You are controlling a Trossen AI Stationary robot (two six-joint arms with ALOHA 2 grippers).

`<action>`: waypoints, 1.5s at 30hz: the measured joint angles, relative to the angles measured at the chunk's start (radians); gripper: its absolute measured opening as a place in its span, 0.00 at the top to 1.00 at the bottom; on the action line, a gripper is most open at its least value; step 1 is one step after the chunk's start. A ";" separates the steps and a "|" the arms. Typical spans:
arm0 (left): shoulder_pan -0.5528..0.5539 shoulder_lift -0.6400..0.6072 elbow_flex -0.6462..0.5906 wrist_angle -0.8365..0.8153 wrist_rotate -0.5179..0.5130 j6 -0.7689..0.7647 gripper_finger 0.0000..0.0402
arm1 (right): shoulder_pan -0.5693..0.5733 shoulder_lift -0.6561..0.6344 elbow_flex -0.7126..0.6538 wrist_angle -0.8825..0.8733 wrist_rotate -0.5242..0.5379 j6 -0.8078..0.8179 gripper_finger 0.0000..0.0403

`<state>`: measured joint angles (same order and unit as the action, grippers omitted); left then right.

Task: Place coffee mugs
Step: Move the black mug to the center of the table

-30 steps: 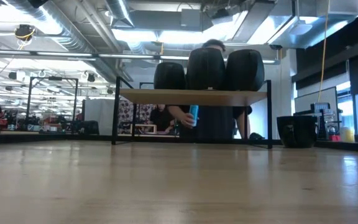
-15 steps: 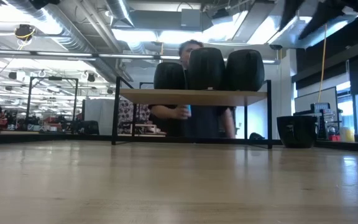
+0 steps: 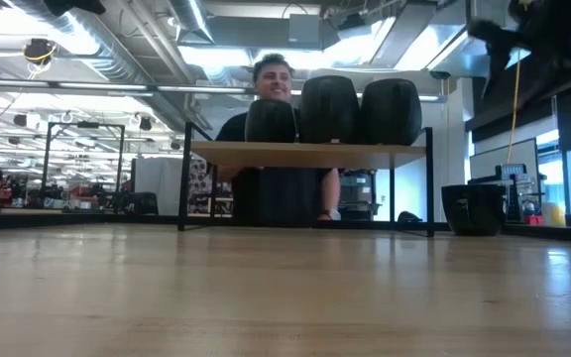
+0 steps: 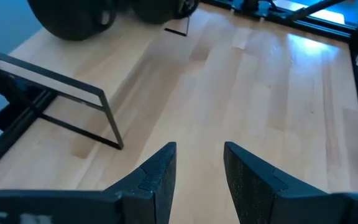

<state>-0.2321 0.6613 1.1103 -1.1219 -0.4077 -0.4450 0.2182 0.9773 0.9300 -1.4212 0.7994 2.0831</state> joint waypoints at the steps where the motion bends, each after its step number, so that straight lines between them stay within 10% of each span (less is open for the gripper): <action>1: 0.000 0.001 0.000 0.001 -0.004 0.000 0.68 | -0.030 -0.021 -0.020 0.016 -0.006 0.000 0.46; 25: 0.000 0.000 0.000 0.007 -0.037 0.036 0.68 | -0.693 -0.008 -0.247 0.468 -0.237 -0.157 0.46; 45: 0.000 0.000 0.000 0.008 -0.019 0.037 0.68 | -0.918 0.235 -0.273 0.639 -0.344 -0.288 0.46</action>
<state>-0.2321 0.6609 1.1103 -1.1144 -0.4263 -0.4084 -0.7001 1.2120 0.6567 -0.7822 0.4551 1.7953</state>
